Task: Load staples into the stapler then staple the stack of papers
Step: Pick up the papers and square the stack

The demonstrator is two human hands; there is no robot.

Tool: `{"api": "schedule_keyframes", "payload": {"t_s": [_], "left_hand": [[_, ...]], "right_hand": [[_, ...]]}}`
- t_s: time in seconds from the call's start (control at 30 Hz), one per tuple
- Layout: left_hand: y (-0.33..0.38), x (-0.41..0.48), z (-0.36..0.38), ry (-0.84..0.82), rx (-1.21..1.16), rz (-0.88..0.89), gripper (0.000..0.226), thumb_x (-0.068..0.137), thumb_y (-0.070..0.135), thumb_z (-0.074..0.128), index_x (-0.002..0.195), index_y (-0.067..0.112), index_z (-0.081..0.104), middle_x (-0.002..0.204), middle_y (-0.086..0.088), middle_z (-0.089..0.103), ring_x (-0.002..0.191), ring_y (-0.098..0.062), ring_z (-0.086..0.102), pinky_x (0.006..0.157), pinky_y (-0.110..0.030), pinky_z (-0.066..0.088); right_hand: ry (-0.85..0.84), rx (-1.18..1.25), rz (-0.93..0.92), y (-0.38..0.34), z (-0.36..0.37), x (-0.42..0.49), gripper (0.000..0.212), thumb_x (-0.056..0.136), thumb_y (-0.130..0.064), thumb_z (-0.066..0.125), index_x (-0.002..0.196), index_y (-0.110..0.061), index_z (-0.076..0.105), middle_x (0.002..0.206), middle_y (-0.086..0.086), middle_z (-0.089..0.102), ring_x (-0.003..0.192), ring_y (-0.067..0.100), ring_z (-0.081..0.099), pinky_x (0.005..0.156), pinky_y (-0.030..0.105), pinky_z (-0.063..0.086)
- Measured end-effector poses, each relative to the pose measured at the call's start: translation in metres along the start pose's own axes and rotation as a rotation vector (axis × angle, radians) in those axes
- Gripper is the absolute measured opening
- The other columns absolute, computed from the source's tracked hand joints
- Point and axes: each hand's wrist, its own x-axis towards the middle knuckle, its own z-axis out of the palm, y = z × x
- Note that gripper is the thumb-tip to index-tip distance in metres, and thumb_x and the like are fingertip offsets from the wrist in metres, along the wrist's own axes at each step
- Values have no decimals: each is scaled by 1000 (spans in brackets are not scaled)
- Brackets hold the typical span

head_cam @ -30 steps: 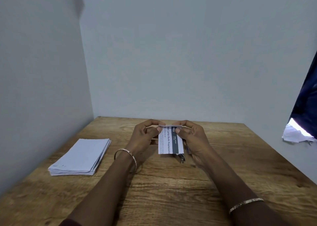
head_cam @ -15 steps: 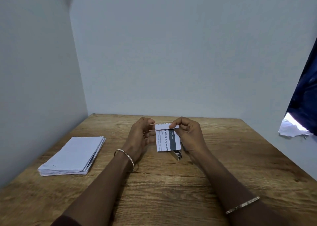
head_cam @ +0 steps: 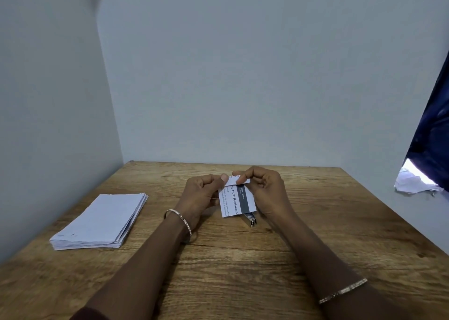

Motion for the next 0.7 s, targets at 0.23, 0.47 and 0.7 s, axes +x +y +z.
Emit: {"api": "schedule_keyframes", "payload": {"t_s": [0.23, 0.47, 0.7], "left_hand": [[-2, 4, -3, 16, -95, -11, 18, 84, 18, 76, 90, 1, 77, 86, -19, 78, 72, -19, 74, 60, -24, 58], [-4, 4, -2, 40, -109, 48, 16, 85, 15, 76, 92, 0, 77, 86, -18, 78, 73, -21, 76, 59, -24, 57], [-6, 3, 2, 30, -41, 160, 18, 85, 15, 75, 92, -1, 76, 84, -17, 78, 75, -21, 76, 63, -25, 58]], "right_hand": [[-29, 57, 77, 1, 6, 0, 37, 96, -2, 57, 72, -24, 72, 88, 8, 78, 89, 28, 77, 72, 55, 58], [-20, 316, 183, -5, 2, 1, 14, 91, -11, 58, 99, -11, 69, 80, 9, 77, 73, 21, 75, 54, 28, 57], [-29, 40, 59, 0, 7, -1, 24, 75, -48, 82, 85, -27, 77, 85, 0, 80, 84, 19, 77, 81, 53, 63]]}}
